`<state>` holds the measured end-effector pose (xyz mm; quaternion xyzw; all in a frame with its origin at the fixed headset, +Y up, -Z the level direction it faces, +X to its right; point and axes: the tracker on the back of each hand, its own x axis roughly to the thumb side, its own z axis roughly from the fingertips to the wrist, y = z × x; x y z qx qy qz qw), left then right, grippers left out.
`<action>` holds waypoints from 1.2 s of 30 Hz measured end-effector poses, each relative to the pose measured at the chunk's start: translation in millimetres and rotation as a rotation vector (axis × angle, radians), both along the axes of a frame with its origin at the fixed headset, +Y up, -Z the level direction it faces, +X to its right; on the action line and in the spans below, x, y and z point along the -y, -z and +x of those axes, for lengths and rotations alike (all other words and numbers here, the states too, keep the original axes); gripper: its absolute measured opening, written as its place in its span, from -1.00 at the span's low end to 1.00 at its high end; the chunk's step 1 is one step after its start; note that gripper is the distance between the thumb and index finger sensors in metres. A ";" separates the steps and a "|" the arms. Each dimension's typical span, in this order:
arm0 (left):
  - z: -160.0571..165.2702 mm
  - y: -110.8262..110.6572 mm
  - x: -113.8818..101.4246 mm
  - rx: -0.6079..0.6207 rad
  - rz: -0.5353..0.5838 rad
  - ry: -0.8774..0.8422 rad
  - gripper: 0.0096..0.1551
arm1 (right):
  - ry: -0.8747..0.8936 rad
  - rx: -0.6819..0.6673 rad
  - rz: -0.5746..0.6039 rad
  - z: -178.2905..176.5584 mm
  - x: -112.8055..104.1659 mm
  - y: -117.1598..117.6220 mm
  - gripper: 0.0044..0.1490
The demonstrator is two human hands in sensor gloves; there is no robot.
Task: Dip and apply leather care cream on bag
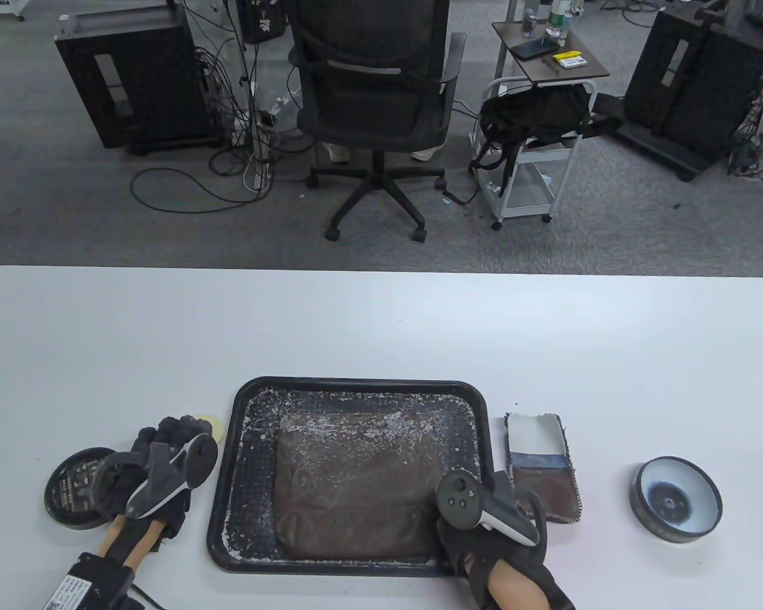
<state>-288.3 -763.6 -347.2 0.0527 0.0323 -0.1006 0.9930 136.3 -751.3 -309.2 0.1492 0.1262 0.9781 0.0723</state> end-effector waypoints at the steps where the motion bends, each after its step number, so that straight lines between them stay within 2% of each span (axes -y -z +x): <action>1: 1.2 2.5 1.6 -0.009 -0.001 0.009 -0.43 | 0.001 0.000 0.000 0.0 0.0 0.0 -0.24; 8: 8.1 13.4 11.2 -0.040 -0.039 0.066 -0.40 | 0.000 0.001 0.002 -0.2 0.0 -0.2 -0.24; 13: 8.0 20.4 22.4 -0.089 -0.195 0.147 -0.30 | 0.001 0.002 0.003 0.0 0.0 -0.9 -0.24; 19: 9.5 17.1 24.8 -0.086 -0.219 0.168 -0.18 | 0.015 0.006 -0.007 1.2 0.3 -1.5 -0.24; 22: 10.6 12.8 19.2 -0.079 -0.222 0.179 -0.13 | 0.034 0.004 -0.013 3.7 0.6 -1.8 -0.23; 31: 2.4 -18.5 -19.5 -0.034 -0.080 0.022 -0.22 | 0.174 -0.033 0.015 15.7 -4.0 -2.6 -0.25; 33: 0.2 -26.1 -26.8 -0.028 -0.046 -0.009 -0.22 | 0.233 -0.030 0.044 20.3 -8.6 -2.7 -0.26; 36: 1.4 -33.2 -33.1 -0.003 0.007 -0.062 -0.23 | 0.286 -0.005 0.145 31.0 -21.4 -4.0 -0.27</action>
